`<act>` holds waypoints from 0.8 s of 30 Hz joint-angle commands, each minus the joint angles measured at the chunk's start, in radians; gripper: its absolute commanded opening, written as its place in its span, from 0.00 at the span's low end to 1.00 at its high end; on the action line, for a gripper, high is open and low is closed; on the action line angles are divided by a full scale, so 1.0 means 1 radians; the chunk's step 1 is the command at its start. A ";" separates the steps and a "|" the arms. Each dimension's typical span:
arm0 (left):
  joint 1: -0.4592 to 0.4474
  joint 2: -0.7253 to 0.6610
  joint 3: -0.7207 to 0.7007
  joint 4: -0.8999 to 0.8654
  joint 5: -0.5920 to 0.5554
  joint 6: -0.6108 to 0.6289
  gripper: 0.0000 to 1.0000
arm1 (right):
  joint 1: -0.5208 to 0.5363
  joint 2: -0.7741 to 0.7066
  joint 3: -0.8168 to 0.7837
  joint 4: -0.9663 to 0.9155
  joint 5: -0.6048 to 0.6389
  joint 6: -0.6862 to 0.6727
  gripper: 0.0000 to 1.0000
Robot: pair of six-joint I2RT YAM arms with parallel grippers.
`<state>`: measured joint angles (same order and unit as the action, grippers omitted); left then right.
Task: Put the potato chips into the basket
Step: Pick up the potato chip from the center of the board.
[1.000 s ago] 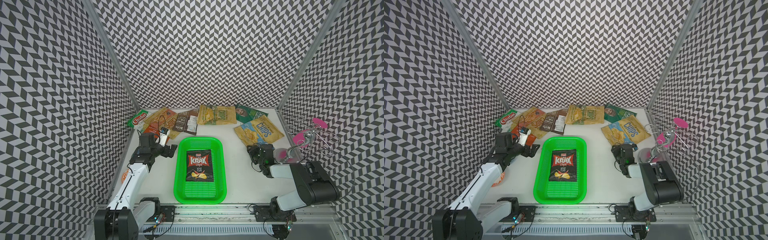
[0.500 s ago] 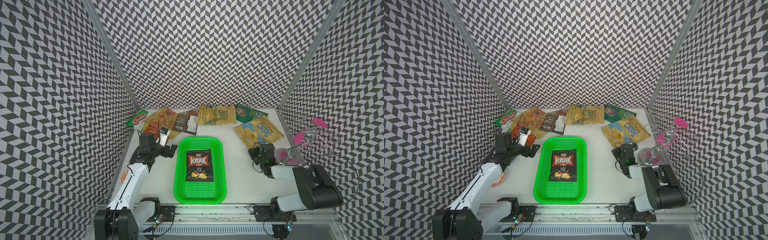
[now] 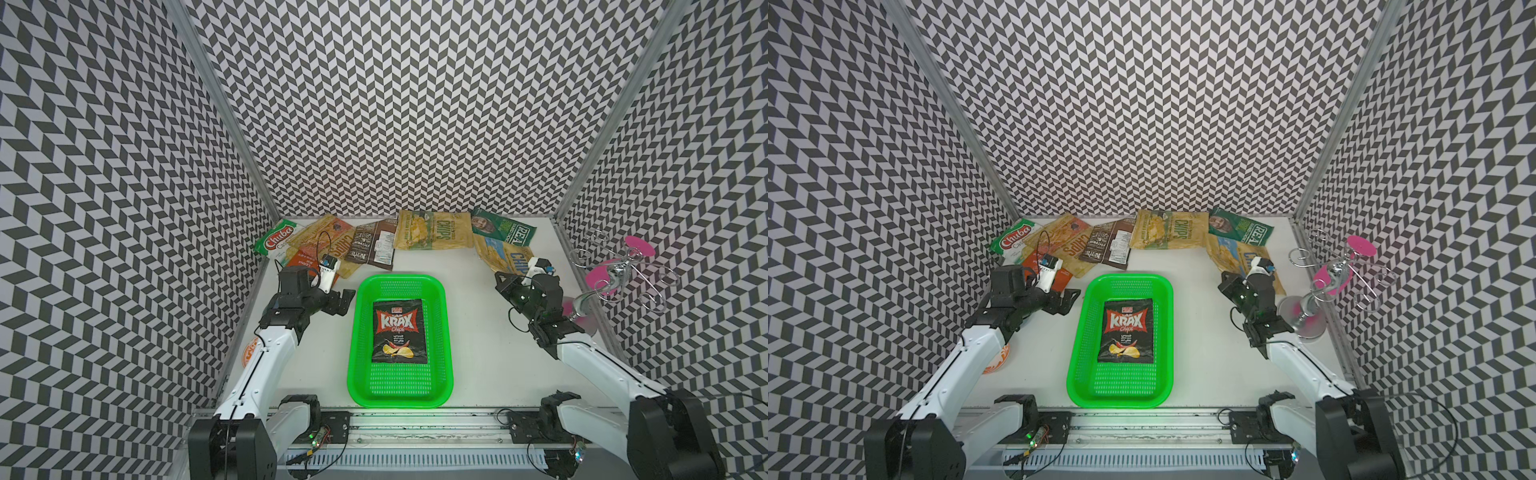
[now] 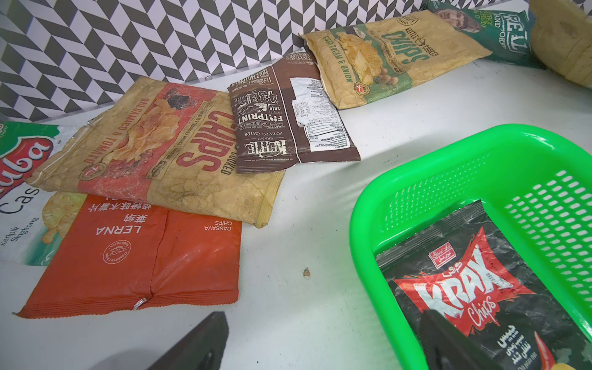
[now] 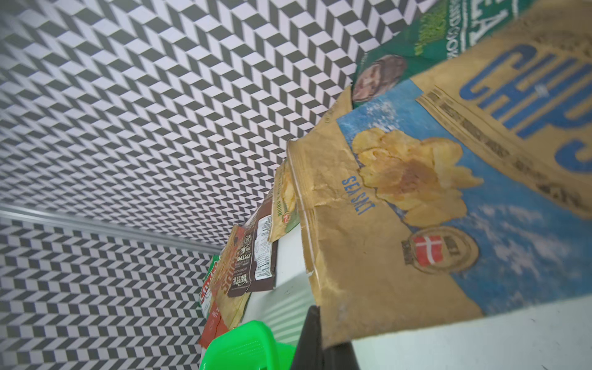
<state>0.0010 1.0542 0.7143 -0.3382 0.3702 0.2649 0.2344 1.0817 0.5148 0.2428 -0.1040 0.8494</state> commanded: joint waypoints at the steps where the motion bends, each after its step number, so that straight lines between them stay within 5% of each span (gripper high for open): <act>1: 0.009 -0.006 -0.008 0.004 0.021 0.007 0.97 | 0.049 -0.070 0.070 -0.055 0.001 -0.101 0.00; 24: 0.008 -0.001 -0.008 0.003 0.027 0.007 0.97 | 0.245 -0.108 0.511 -0.203 -0.331 -0.376 0.00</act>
<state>0.0010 1.0542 0.7143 -0.3382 0.3813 0.2653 0.4618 1.0008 0.9707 -0.0254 -0.3691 0.5320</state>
